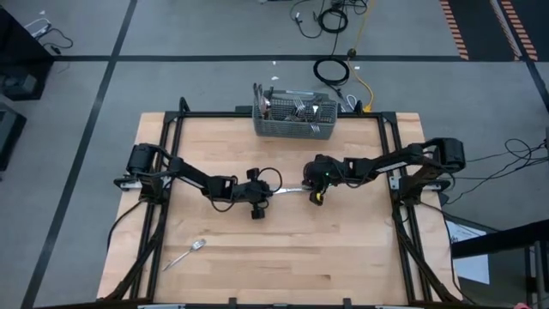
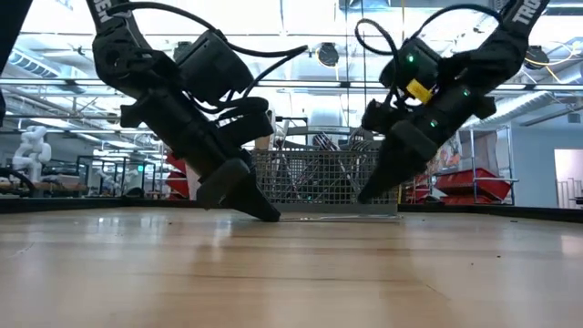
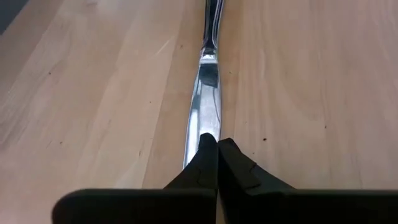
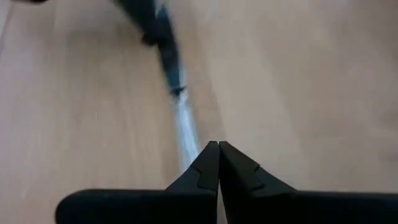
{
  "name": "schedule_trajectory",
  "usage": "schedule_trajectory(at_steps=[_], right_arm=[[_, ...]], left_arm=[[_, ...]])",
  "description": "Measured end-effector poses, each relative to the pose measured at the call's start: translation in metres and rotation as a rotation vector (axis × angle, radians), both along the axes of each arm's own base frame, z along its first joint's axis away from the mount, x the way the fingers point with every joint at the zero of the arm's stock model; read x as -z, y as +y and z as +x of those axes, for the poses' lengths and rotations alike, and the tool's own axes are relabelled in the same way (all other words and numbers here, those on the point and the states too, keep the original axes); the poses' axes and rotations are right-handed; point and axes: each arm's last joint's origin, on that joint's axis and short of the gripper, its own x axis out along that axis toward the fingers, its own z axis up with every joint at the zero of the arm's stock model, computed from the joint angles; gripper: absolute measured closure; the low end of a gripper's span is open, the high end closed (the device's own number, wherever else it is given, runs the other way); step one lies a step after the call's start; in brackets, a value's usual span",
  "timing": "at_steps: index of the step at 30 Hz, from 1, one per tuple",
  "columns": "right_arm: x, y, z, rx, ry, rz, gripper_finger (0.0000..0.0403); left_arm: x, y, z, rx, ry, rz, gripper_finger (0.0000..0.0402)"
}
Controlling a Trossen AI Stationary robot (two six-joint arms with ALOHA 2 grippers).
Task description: Sort silverware
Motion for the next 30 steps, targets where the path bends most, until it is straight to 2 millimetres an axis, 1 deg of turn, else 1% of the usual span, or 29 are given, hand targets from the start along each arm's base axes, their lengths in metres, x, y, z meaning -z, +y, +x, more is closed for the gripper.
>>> schedule_trajectory(at_steps=[2,4,6,9,12,15,19,22,24,26,28,30], right_arm=[[-0.002,-0.003,-0.004,-0.012,0.037,-0.022,0.0403],[0.003,-0.002,-0.01,-0.038,0.114,-0.03,0.0403],[0.005,0.002,-0.012,-0.126,0.137,-0.051,0.0398],[0.005,0.007,-0.012,-0.222,0.15,-0.087,0.0371],[0.005,0.01,-0.013,-0.247,0.161,-0.084,0.0322],[0.005,0.012,-0.013,-0.243,0.149,0.005,0.0257],[0.002,0.018,-0.012,-0.193,0.13,0.16,0.017],[-0.003,0.021,-0.013,-0.18,0.118,0.226,0.0126],[-0.008,0.023,-0.014,-0.172,0.101,0.26,0.0114],[-0.014,0.029,-0.014,-0.162,0.081,0.285,0.0112],[-0.016,0.039,-0.014,-0.167,0.082,0.271,0.0113],[-0.014,0.049,-0.014,-0.162,0.099,0.219,0.0114]], left_arm=[[0.0,0.0,0.0,0.004,-0.001,-0.005,0.0398],[0.0,0.001,0.0,0.006,-0.001,-0.014,0.0399],[0.0,0.002,0.001,0.015,-0.007,-0.034,0.0399],[-0.001,0.001,0.002,0.028,-0.014,-0.05,0.04],[-0.001,0.002,0.002,0.044,-0.018,-0.084,0.04],[-0.001,0.002,0.002,0.047,-0.018,-0.091,0.04],[-0.001,0.004,0.002,0.046,-0.018,-0.098,0.0401],[-0.001,0.007,0.002,0.05,-0.017,-0.119,0.0401],[-0.001,0.009,0.002,0.048,-0.017,-0.126,0.0401],[-0.001,0.012,0.002,0.044,-0.018,-0.135,0.0401],[-0.001,0.015,0.003,0.01,-0.024,-0.167,0.0401],[-0.002,0.018,0.004,-0.02,-0.044,-0.21,0.0401]])
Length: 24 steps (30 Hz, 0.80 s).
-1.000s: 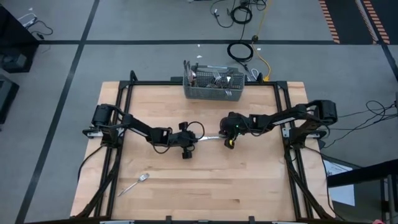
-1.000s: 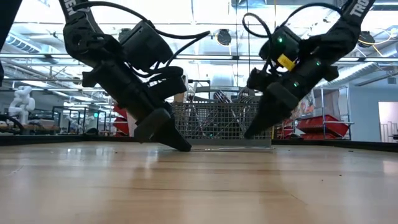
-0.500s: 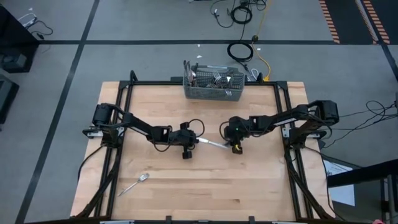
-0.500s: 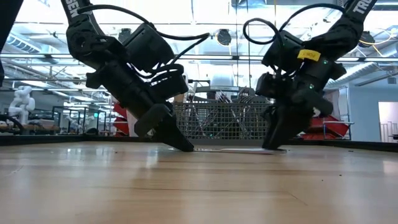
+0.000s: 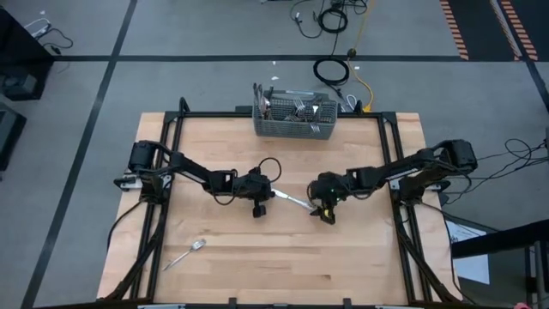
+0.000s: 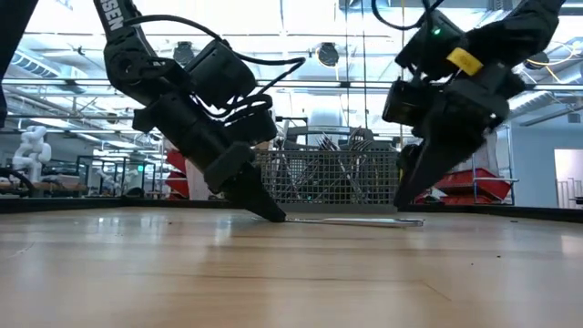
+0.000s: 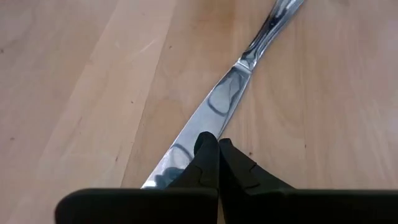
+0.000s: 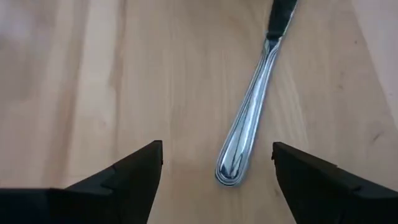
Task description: Sort silverware
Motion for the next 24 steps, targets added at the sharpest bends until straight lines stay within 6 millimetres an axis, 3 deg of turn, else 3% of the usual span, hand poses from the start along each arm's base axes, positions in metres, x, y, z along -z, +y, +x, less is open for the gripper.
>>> schedule_trajectory(at_steps=[7,16,24], right_arm=[[0.019,0.014,0.002,0.128,0.056,-0.264,0.0109],[0.056,0.036,0.005,0.302,0.068,-0.303,0.0113],[0.069,0.047,0.004,0.406,0.053,-0.322,0.0177]], left_arm=[[0.0,0.001,0.001,-0.047,-0.014,-0.045,0.0401],[-0.001,0.001,0.001,-0.133,-0.032,-0.112,0.0402],[0.0,0.0,0.001,-0.113,-0.029,-0.12,0.0402]])
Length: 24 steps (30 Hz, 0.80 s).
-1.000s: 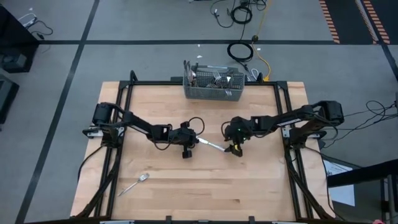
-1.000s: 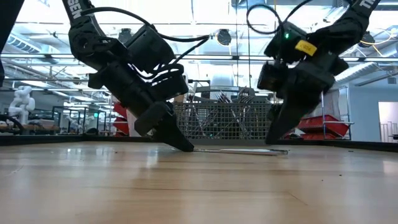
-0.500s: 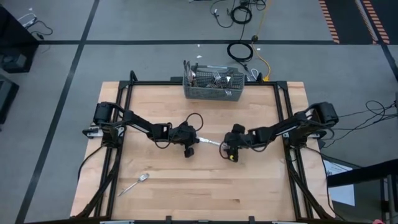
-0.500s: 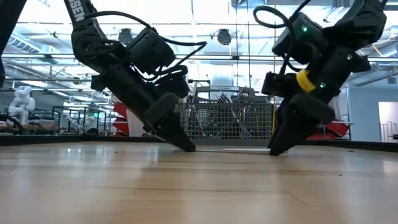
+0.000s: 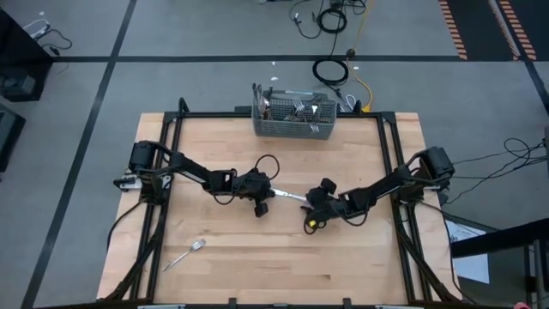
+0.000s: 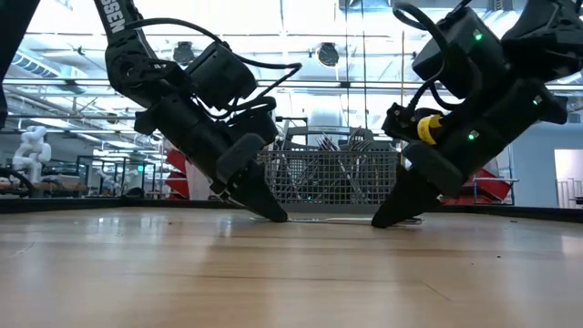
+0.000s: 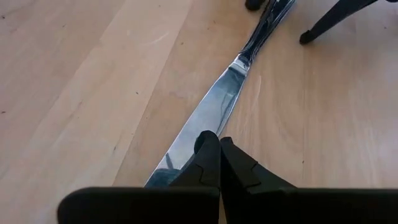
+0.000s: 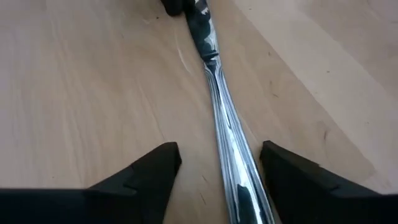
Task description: Sort silverware
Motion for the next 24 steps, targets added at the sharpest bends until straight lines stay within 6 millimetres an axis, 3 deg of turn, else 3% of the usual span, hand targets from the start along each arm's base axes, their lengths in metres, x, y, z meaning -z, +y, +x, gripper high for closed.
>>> schedule_trajectory(at_steps=[5,11,15,19,23,24], right_arm=[[0.001,0.004,0.0,0.007,-0.012,0.007,0.0246],[0.001,0.003,-0.001,0.062,-0.028,0.029,0.0366],[0.001,0.003,-0.001,0.095,-0.042,0.049,0.0367],[-0.001,0.003,0.0,0.114,-0.065,0.055,0.0367],[-0.012,0.003,0.0,0.113,-0.119,0.092,0.0369],[-0.017,0.003,0.0,0.111,-0.133,0.112,0.0387]], left_arm=[[0.0,0.0,0.0,0.018,0.001,0.016,0.0402],[-0.004,0.0,0.001,0.009,-0.027,0.02,0.0391],[-0.024,0.0,-0.002,0.006,-0.066,0.015,0.0365],[-0.061,0.001,-0.004,-0.003,-0.151,0.025,0.0343],[-0.091,0.004,-0.015,-0.076,-0.166,0.1,0.0333],[-0.095,0.005,-0.019,-0.094,-0.151,0.125,0.0332]])
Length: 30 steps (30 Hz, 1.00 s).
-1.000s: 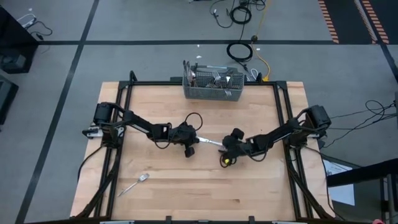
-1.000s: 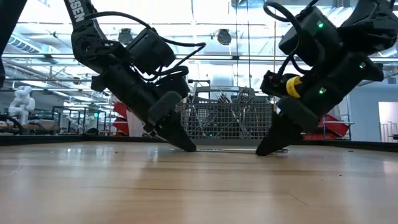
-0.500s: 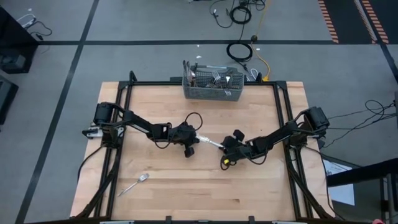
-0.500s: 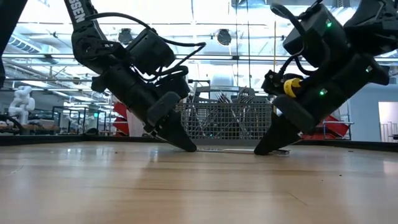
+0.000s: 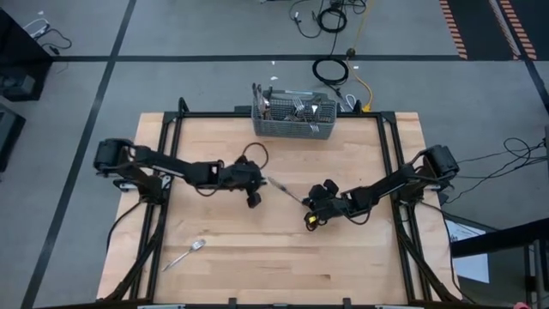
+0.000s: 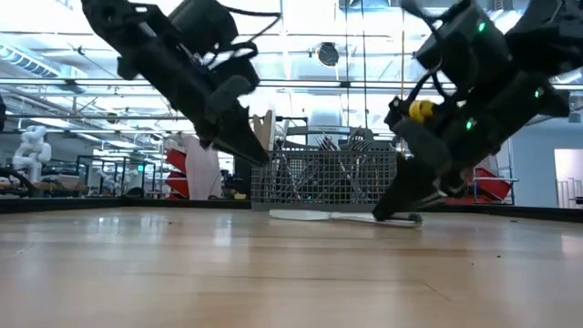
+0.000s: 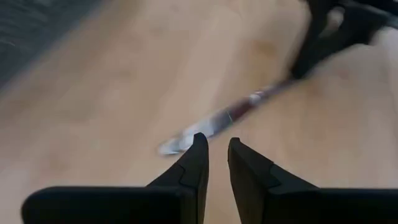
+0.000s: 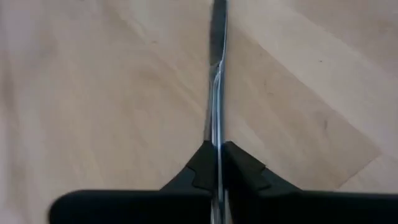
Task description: Sort silverware
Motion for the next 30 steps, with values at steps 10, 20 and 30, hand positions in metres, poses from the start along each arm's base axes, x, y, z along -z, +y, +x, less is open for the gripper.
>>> schedule_trajectory(at_steps=[10,20,30], right_arm=[[-0.03,-0.011,-0.002,0.049,-0.09,-0.003,0.0398],[-0.029,-0.012,-0.005,-0.026,-0.017,-0.07,0.0392],[-0.026,0.003,-0.009,-0.119,-0.035,-0.121,0.0239]], left_arm=[[-0.013,0.011,-0.007,-0.12,-0.013,0.1,0.0331],[0.004,0.033,0.008,0.004,-0.07,-0.015,0.0331],[0.006,0.031,0.01,0.071,-0.076,-0.05,0.033]])
